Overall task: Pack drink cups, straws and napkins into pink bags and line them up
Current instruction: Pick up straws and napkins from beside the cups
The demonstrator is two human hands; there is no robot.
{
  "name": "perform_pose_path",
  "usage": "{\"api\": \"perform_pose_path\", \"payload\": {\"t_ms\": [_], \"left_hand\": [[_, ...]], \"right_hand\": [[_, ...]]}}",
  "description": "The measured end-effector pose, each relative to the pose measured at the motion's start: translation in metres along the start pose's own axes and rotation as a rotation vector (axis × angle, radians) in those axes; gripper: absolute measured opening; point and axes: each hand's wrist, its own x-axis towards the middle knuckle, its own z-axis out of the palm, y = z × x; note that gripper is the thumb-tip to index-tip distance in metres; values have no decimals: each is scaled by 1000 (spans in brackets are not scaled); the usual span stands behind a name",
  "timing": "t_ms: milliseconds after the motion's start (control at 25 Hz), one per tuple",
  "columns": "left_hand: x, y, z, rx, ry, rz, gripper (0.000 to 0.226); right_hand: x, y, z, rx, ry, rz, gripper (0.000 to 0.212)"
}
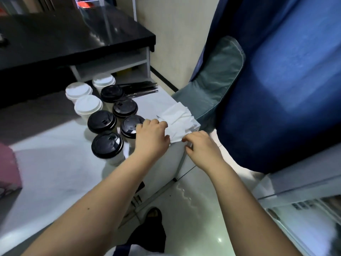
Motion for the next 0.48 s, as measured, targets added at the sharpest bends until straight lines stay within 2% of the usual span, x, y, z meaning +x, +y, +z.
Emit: {"api": "perform_pose_path", "payload": {"t_ms": [320,480], "left_hand": [[95,-8,46,7,-153,5,35],[123,-4,52,24,-155,-35,36]], "right_hand": [[113,26,-6,26,-33,114,24],[154,47,1,7,-73,66,25]]}}
